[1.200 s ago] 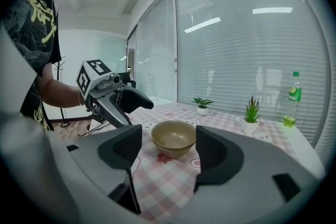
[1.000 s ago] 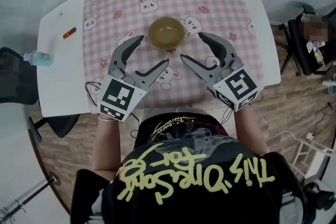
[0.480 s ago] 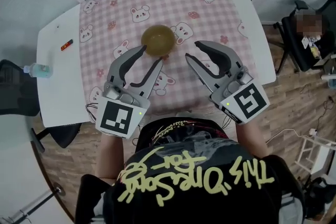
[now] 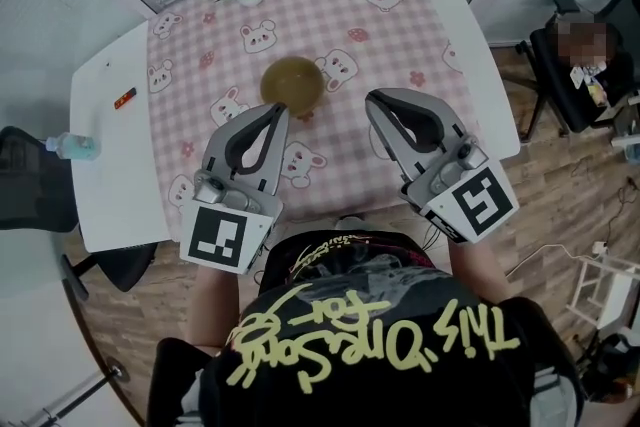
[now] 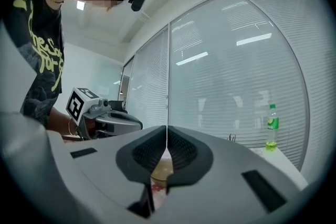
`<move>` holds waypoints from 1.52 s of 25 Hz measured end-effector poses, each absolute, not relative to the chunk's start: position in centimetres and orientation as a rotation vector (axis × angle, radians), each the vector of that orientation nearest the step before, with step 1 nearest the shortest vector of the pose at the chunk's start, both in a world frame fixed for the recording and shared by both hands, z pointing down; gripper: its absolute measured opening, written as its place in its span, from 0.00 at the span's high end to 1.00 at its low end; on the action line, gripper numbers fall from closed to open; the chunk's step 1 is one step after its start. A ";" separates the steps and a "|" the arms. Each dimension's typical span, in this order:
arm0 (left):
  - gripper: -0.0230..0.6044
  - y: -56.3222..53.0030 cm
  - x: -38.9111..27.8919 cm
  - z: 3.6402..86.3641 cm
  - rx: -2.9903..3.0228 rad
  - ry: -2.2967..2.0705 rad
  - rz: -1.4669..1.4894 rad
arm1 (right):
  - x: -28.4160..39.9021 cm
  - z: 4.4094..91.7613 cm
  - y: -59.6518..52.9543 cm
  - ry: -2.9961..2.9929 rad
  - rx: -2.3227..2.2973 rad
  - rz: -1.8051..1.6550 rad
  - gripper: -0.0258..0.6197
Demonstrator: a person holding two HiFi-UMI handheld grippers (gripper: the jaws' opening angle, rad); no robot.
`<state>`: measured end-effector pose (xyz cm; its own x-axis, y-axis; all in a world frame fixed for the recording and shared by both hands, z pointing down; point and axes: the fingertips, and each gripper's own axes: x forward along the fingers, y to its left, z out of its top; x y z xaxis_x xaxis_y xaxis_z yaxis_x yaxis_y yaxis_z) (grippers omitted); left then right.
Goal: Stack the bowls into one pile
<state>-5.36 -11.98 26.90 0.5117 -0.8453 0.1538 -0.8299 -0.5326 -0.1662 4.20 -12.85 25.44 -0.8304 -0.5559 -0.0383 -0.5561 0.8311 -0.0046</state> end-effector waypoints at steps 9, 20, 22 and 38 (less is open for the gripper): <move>0.97 -10.9 -3.5 26.1 -2.666 1.422 -0.347 | 4.5 24.6 -12.2 2.940 -0.864 0.032 0.96; 0.97 -11.0 -2.4 25.4 -2.712 1.360 -0.297 | 5.2 24.9 -12.2 2.957 -0.935 0.038 0.96; 0.97 -11.3 -2.1 25.4 -2.717 1.343 -0.296 | 5.2 25.1 -12.4 2.959 -0.949 0.034 0.96; 0.97 -11.9 -1.8 25.7 -2.716 1.329 -0.306 | 4.8 25.8 -12.2 2.991 -0.925 0.013 0.96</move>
